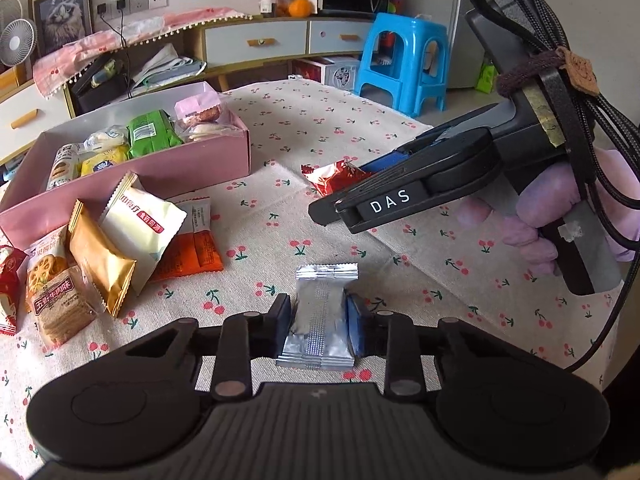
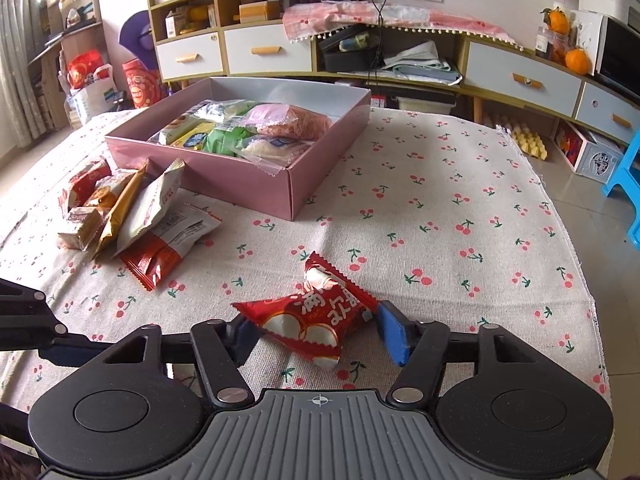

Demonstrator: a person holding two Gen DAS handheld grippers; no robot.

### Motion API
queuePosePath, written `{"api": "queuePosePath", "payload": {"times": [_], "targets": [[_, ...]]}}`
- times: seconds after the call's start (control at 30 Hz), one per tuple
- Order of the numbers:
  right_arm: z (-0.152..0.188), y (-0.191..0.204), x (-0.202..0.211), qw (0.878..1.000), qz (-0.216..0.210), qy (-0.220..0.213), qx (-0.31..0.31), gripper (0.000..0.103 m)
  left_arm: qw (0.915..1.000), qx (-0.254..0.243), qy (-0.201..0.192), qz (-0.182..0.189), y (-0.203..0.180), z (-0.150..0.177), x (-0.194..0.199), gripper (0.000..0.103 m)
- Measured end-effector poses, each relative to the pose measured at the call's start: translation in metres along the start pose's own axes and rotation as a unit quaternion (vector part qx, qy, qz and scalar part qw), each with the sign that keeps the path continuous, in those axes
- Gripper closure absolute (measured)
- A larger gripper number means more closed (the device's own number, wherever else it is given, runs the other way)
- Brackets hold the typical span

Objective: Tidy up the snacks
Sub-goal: 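Grasp the silver packet with the left tool while the right tool grasps the red candy packet, then carry both packets into the pink box and open both tools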

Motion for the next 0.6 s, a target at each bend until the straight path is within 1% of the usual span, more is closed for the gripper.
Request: {"api": "queuePosePath", "payload": {"times": [0.07, 0.1, 0.33, 0.4, 0.47, 0.6], "targets": [[-0.001, 0.0, 0.001, 1.0, -0.001, -0.002, -0.002, 0.06, 1.0, 0.003, 0.001, -0.003, 0.002, 0.0, 0.0, 0.077], [-0.001, 0.0, 0.001, 1.0, -0.001, -0.003, -0.003, 0.061, 1.0, 0.006, 0.002, -0.005, 0.003, -0.001, 0.0, 0.077], [-0.005, 0.002, 0.003, 1.0, -0.01, -0.003, -0.017, 0.063, 0.9995, 0.029, 0.002, -0.008, 0.015, -0.006, 0.003, 0.077], [-0.008, 0.004, 0.005, 1.0, -0.014, -0.005, -0.02, 0.063, 0.9993, 0.035, -0.001, -0.011, 0.019, -0.009, 0.005, 0.077], [-0.011, 0.006, 0.006, 1.0, -0.015, -0.008, -0.022, 0.066, 0.9989, 0.044, -0.004, -0.013, 0.024, -0.013, 0.007, 0.077], [-0.019, 0.007, 0.009, 0.999, -0.023, -0.013, -0.036, 0.066, 0.9981, 0.058, -0.009, -0.02, 0.036, -0.02, 0.01, 0.077]]}}
Point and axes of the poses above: each gripper's, at about its wrist camera, not at the fingertips, and x roughly against the way its jaws point, y to its left, z to its underside, the point moved 9 cm from there along -x, roughly the way its jaws point
